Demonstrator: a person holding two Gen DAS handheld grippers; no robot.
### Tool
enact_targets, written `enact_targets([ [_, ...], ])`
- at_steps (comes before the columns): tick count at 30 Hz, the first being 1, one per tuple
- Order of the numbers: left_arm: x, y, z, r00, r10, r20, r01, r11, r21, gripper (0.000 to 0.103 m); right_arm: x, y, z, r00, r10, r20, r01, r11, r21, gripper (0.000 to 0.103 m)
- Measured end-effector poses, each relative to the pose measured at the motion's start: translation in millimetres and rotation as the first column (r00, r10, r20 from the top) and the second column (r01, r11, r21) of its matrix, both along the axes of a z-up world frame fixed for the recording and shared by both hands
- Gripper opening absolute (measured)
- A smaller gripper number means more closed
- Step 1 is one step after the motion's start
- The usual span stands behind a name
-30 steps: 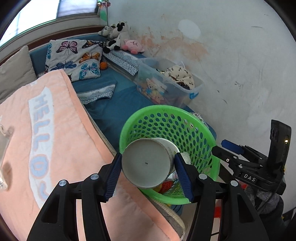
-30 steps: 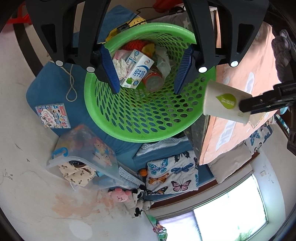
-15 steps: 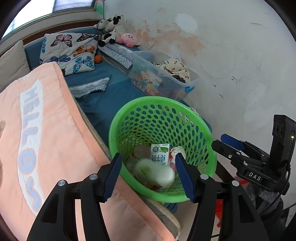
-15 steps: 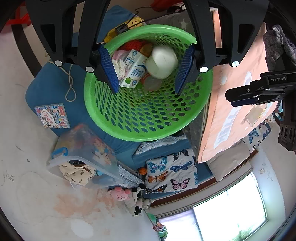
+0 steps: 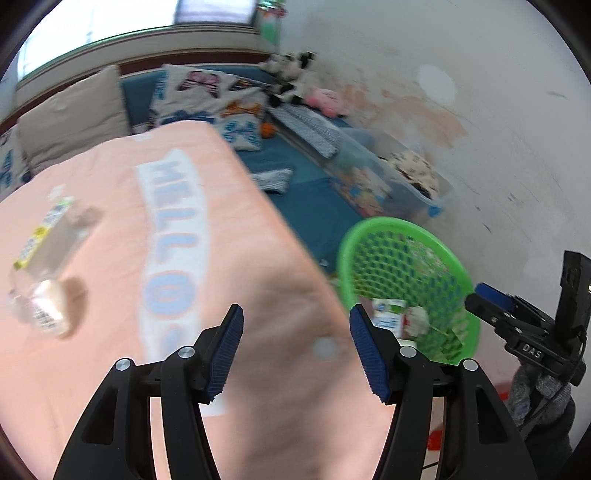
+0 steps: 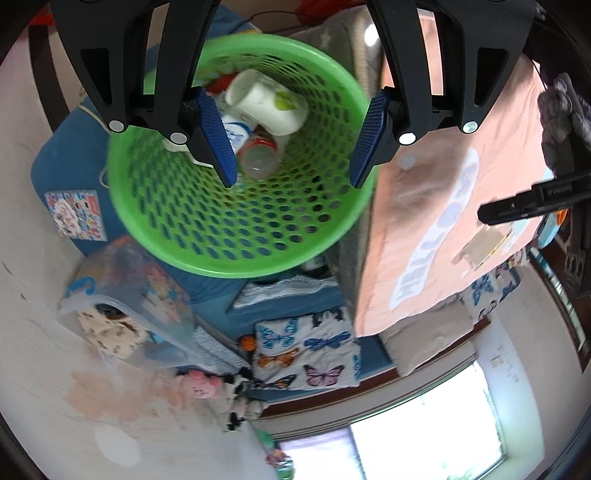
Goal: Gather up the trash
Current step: 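Move both tools back over the bedspread toward the clear bottle and jelly cup, then grasp the round clear jelly cup with the right tool while the left tool approaches the bottle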
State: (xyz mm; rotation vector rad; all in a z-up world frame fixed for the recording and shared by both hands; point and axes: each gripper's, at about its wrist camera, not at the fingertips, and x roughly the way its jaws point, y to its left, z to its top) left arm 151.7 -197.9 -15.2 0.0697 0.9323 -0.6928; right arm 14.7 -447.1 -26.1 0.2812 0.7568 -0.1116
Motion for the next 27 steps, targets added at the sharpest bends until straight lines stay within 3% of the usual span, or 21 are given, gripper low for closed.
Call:
enact_targets([
  [7, 26.1, 70.3, 13.0, 0.987, 0.156, 0.024, -0.156, 0.988, 0.001, 0.058, 32.3, 45.3, 10.0, 0.992, 0.122, 0.012, -0.122, 0.992, -0.017, 0.064],
  [14, 44.1, 129.4, 25.4, 0.956, 0.288, 0.055, -0.289, 0.957, 0.008, 0.058, 68.3, 99.9, 15.7, 0.966, 0.257, 0.021, -0.257, 0.966, -0.023, 0.067],
  [27, 67.7, 219.4, 32.6, 0.883, 0.466, 0.06, -0.467, 0.884, 0.008, 0.059, 141.7, 217.6, 6.7, 0.871, 0.492, -0.008, -0.492, 0.87, -0.019, 0.074],
])
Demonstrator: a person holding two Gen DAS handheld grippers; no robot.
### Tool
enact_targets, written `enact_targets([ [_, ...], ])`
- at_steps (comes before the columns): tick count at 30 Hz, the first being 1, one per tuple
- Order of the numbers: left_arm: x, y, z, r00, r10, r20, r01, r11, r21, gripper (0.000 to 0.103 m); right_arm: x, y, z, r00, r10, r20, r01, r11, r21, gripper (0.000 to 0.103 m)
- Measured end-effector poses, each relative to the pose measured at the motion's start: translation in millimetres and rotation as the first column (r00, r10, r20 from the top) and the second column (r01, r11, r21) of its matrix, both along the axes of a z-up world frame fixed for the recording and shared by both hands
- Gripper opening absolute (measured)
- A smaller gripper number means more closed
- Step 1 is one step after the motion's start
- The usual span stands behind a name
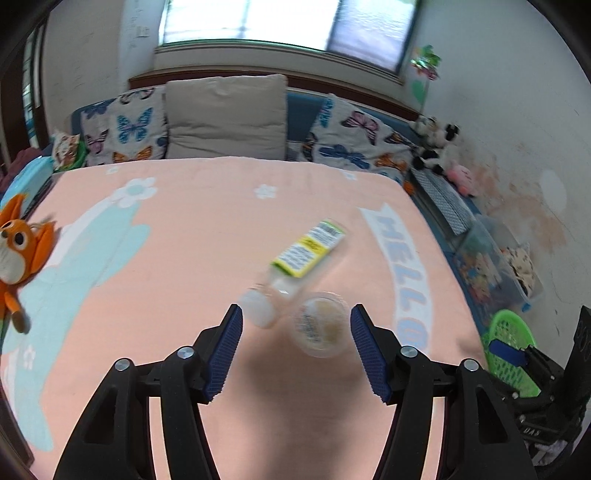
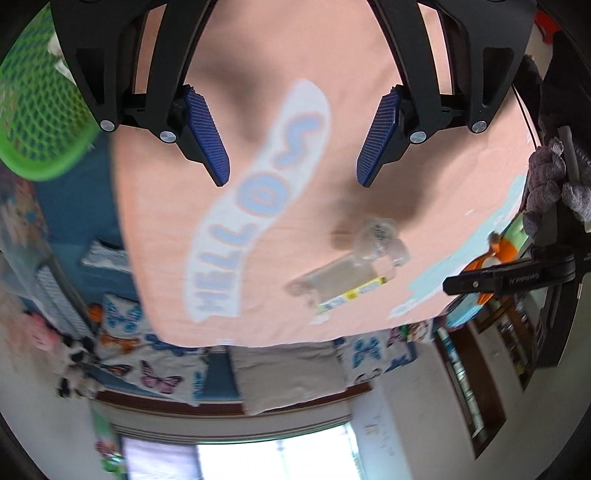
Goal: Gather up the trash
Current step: 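Grasp the round clear jelly cup with the right tool while the left tool approaches the bottle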
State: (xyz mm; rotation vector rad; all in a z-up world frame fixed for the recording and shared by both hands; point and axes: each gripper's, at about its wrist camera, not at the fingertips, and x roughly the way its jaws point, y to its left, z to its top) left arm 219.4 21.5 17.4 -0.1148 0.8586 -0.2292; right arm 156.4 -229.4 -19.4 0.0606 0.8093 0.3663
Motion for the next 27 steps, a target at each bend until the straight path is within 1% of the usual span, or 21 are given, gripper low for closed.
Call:
enact_targets([
  [4, 4.4, 21.4, -2.8, 0.999, 0.039, -0.006, -0.039, 0.999, -0.002, 0.059, 20.5, 32.4, -7.7, 0.998, 0.069, -0.012, -0.069, 0.997, -0.022, 0.076],
  [12, 17.9, 43.9, -8.6, 0.997, 0.08, -0.021, -0.08, 0.997, -0.007, 0.06, 57.4, 82.1, -23.7, 0.986, 0.162, -0.035, -0.164, 0.985, -0.057, 0.079],
  [20, 26.5, 56.3, -13.5, 0.994, 0.1, -0.037, -0.101, 0.995, -0.015, 0.06, 81.0, 109.4, -43.9, 0.978, 0.197, -0.063, -0.203, 0.975, -0.09, 0.079],
  [27, 32.4, 62.3, -16.8, 0.992, 0.115, -0.048, -0.116, 0.993, -0.022, 0.06, 98.4, 127.8, -58.4, 0.978, 0.194, -0.081, -0.204, 0.969, -0.141, 0.079],
])
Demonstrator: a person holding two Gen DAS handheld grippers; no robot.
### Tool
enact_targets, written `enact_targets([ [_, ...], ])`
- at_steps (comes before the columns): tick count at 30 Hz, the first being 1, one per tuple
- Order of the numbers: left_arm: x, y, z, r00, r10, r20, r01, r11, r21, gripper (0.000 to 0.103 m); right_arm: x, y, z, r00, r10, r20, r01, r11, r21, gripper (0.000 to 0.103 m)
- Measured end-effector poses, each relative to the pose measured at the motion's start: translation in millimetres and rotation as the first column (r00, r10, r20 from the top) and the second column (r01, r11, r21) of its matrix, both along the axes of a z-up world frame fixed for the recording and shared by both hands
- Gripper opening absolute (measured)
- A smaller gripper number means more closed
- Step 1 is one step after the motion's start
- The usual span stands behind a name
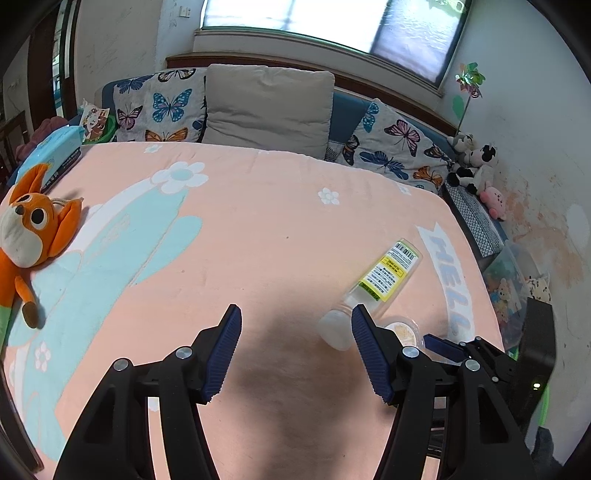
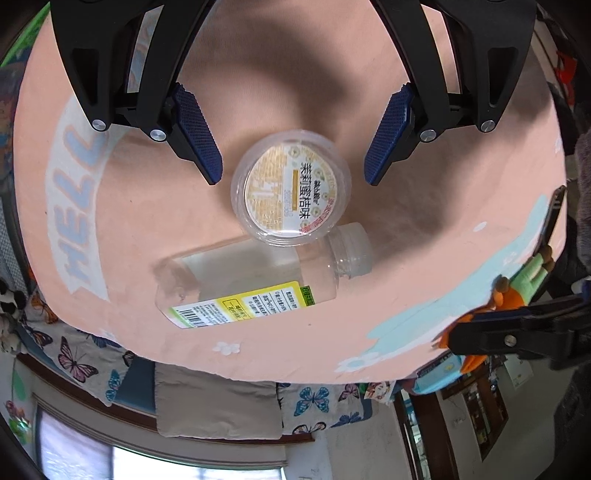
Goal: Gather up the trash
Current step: 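Grasp the round clear jelly cup with the right tool while the left tool approaches the bottle, then grasp the clear yellow-labelled plastic bottle with the left tool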
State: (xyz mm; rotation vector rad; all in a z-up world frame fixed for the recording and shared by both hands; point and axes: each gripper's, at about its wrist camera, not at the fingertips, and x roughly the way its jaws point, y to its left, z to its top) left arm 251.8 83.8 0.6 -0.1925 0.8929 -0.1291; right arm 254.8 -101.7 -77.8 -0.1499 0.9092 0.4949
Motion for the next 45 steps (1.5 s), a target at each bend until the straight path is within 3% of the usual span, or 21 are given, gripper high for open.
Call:
enact_targets([
  [5, 4.0, -2.3, -3.9, 1.0, -0.003, -0.006, 0.003, 1.0, -0.007, 0.06, 7.2, 2.1, -6.3, 1.0, -0.015, -0.007, 0.015, 1.0, -0.008, 0.079],
  [9, 8.5, -7.5, -8.0, 1.0, -0.013, -0.015, 0.013, 1.0, -0.001, 0.06, 8.6, -0.4, -5.6, 1.0, -0.017, -0.017, 0.018, 1.0, 0.015, 0.065],
  [24, 28.4, -51.1, -18.1, 0.994, -0.111, -0.02, 0.112, 0.991, 0.071, 0.062, -24.0, -46.7, 21.1, 0.998, -0.055, 0.016, 0.054, 0.996, 0.071, 0.065],
  [33, 49.4, -95.5, -31.0, 0.974, -0.224, -0.027, 0.225, 0.96, 0.166, 0.074, -52.2, -87.7, 34.4, 0.993, -0.113, 0.031, 0.11, 0.99, 0.09, 0.065],
  [45, 87.0, -134.3, -57.0, 0.953, -0.294, -0.079, 0.304, 0.921, 0.245, 0.075, -77.1, -133.1, 37.1, 0.978, -0.209, 0.019, 0.205, 0.972, 0.111, 0.065],
])
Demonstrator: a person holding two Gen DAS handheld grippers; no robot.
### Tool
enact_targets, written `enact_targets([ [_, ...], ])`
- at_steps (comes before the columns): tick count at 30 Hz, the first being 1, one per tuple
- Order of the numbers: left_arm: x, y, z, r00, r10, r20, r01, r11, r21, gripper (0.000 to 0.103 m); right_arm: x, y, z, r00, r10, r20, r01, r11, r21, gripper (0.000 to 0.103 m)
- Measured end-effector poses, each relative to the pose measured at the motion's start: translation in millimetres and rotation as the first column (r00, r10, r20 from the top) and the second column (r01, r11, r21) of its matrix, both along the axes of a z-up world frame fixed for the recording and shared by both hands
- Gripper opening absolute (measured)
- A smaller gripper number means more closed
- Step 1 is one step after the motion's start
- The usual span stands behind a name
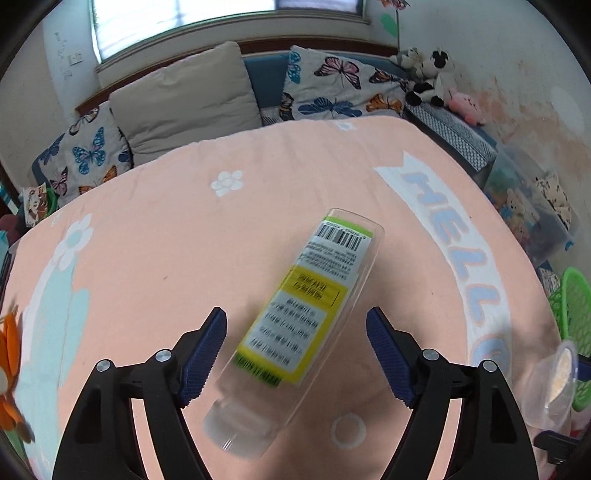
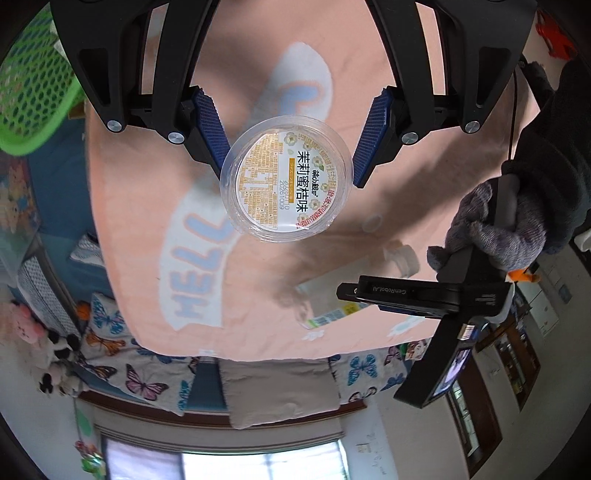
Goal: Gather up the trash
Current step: 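Grasp the clear yellow-labelled plastic bottle with the left tool, then carry the bottle and jelly cup over the green basket with both tools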
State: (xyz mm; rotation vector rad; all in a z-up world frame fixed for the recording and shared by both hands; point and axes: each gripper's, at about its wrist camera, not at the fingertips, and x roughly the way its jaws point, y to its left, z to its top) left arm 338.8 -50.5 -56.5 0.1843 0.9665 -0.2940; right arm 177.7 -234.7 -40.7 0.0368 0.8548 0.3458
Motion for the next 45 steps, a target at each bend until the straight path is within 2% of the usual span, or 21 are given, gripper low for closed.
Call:
enact_targets([
  [8, 17.8, -14.0, -8.1, 1.0, -0.025, -0.015, 0.026, 0.999, 0.034, 0.075, -7.7, -14.6, -1.8, 0.999, -0.047, -0.006, 0.047, 0.999, 0.004, 0.065],
  [14, 28.7, -22.2, -13.5, 0.997, -0.063, -0.045, 0.065, 0.997, 0.042, 0.07, -12.8, -22.0, -2.1, 0.997, -0.073, -0.009, 0.073, 0.997, 0.009, 0.065],
  [18, 33.0, -28.3, -18.5, 0.996, -0.073, -0.057, 0.076, 0.996, 0.049, 0.061, -15.9, -29.5, -0.6, 0.996, -0.088, -0.007, 0.088, 0.996, 0.008, 0.065],
  [23, 27.4, -33.3, -15.0, 0.996, -0.085, -0.03, 0.087, 0.994, 0.07, 0.052, -24.4, -42.6, 2.8, 0.993, -0.122, 0.001, 0.122, 0.992, 0.015, 0.065],
  [27, 18.1, -31.1, -1.0, 0.997, -0.078, -0.001, 0.078, 0.996, 0.05, 0.049, -33.2, -56.4, 5.1, 0.988, -0.153, 0.009, 0.153, 0.988, 0.022, 0.065],
  [35, -23.0, -35.4, 46.8, 0.991, -0.101, 0.091, 0.101, 0.995, 0.005, 0.046, -59.5, -87.9, 14.6, 0.974, -0.222, 0.035, 0.221, 0.975, 0.033, 0.065],
  [45, -81.9, -64.8, 89.9, 0.974, -0.163, 0.156, 0.173, 0.984, -0.052, 0.043, -106.5, -149.7, 23.9, 0.932, -0.357, 0.064, 0.357, 0.934, 0.024, 0.065],
])
